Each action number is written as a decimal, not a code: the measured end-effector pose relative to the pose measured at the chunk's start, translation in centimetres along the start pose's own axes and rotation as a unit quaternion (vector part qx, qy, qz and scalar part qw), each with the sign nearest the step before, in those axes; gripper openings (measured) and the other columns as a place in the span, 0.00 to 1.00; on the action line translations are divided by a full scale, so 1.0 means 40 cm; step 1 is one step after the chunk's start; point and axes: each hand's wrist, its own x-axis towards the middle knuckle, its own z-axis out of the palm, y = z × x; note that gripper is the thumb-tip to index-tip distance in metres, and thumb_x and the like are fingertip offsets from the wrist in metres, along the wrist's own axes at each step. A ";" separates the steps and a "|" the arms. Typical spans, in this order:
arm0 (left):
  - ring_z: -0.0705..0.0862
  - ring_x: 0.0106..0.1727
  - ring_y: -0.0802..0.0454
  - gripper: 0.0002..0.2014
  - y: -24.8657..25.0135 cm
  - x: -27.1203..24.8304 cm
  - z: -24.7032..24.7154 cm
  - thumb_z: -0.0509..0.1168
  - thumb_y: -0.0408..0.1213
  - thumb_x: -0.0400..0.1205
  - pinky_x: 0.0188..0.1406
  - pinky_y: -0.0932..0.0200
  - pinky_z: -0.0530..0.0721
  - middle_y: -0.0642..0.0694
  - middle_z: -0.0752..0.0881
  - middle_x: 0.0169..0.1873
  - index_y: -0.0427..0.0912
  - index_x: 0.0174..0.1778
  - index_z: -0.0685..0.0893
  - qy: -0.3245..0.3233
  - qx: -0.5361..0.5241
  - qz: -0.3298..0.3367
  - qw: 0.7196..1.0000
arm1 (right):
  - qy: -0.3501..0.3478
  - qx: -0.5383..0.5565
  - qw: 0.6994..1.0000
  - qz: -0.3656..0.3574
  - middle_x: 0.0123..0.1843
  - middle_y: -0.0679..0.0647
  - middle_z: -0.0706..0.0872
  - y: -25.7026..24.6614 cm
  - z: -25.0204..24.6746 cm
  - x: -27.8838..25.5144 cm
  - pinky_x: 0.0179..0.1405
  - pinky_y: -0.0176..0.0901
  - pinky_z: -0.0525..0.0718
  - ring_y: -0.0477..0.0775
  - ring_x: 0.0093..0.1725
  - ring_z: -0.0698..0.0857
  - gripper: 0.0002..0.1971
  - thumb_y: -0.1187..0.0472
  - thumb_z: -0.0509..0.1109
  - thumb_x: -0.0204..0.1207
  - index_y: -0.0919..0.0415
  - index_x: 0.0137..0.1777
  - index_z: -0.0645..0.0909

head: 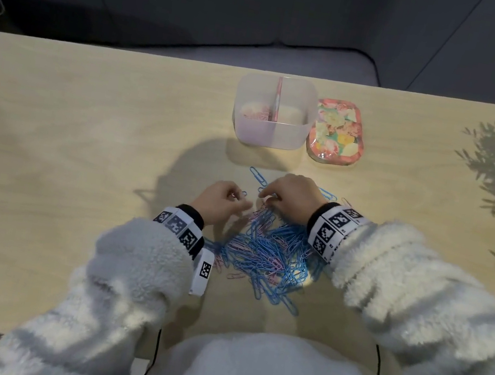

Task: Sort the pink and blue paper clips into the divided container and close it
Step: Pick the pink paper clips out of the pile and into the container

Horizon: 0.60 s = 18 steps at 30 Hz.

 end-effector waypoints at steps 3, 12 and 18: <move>0.79 0.41 0.50 0.07 -0.006 -0.008 0.013 0.70 0.39 0.77 0.41 0.61 0.73 0.45 0.83 0.41 0.41 0.47 0.84 0.011 0.162 0.033 0.986 | -0.023 -0.056 0.998 -0.019 0.59 0.53 0.87 -0.001 0.004 0.009 0.51 0.45 0.77 0.58 0.59 0.83 0.12 0.56 0.65 0.78 0.48 0.58 0.85; 0.82 0.54 0.41 0.09 0.001 -0.015 0.038 0.63 0.38 0.80 0.50 0.52 0.77 0.39 0.84 0.53 0.37 0.50 0.82 0.013 0.295 0.088 0.951 | -0.083 -0.062 0.994 -0.028 0.53 0.61 0.86 -0.007 0.024 0.005 0.47 0.50 0.78 0.64 0.52 0.84 0.10 0.60 0.60 0.78 0.64 0.55 0.78; 0.82 0.51 0.41 0.07 -0.014 -0.020 0.031 0.63 0.35 0.80 0.48 0.54 0.76 0.39 0.84 0.50 0.36 0.48 0.81 -0.012 0.259 0.079 0.963 | -0.091 -0.065 0.993 -0.020 0.52 0.63 0.85 -0.016 -0.001 0.016 0.44 0.51 0.77 0.64 0.47 0.84 0.09 0.63 0.57 0.79 0.66 0.55 0.74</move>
